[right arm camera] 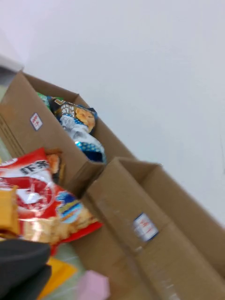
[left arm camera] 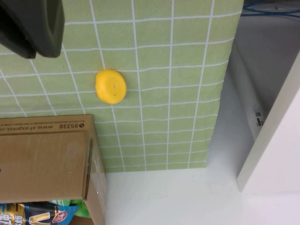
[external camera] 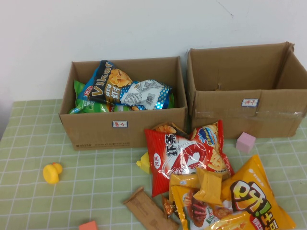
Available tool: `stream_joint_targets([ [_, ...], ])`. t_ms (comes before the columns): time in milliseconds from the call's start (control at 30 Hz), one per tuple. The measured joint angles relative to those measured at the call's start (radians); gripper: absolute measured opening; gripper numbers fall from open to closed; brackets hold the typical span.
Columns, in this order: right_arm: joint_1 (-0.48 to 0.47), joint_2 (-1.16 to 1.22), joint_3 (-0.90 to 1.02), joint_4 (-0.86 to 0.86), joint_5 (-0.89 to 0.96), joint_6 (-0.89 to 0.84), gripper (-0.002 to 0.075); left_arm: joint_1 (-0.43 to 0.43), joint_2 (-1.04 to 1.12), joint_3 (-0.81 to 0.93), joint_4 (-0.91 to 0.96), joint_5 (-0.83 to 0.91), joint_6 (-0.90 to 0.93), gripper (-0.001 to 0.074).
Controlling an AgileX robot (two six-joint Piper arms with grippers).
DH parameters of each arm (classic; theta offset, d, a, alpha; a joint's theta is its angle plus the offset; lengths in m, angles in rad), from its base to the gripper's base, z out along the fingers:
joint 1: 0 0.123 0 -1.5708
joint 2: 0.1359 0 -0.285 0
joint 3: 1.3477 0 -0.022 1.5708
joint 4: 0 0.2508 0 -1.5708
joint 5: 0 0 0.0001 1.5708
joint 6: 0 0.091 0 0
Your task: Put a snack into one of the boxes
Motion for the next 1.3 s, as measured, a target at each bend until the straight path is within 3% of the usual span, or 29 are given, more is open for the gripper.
stream_joint_targets([
  [233,0.0,0.073,-0.241,-0.039,0.102,-0.372,-0.0002,0.0,0.0,0.0,-0.005,0.0,0.0,-0.0002],
  [400,0.0,0.265,-0.469,-0.149,0.331,-0.59,-0.0002,0.0,0.0,0.0,0.0,0.0,0.0,-0.0002],
  [700,0.0,0.66,-0.812,-0.277,0.709,-0.826,-0.0002,0.0,0.0,0.0,0.0,0.0,0.0,-0.0002],
  [1000,0.039,0.947,-0.98,-0.367,0.894,-0.899,-0.0002,0.0,0.0,0.0,-0.005,0.0,0.0,-0.0002],
  [1300,0.236,1.136,-0.999,-0.576,0.887,-0.84,-0.0002,0.0,0.0,0.0,-0.005,0.0,0.0,-0.0002],
])
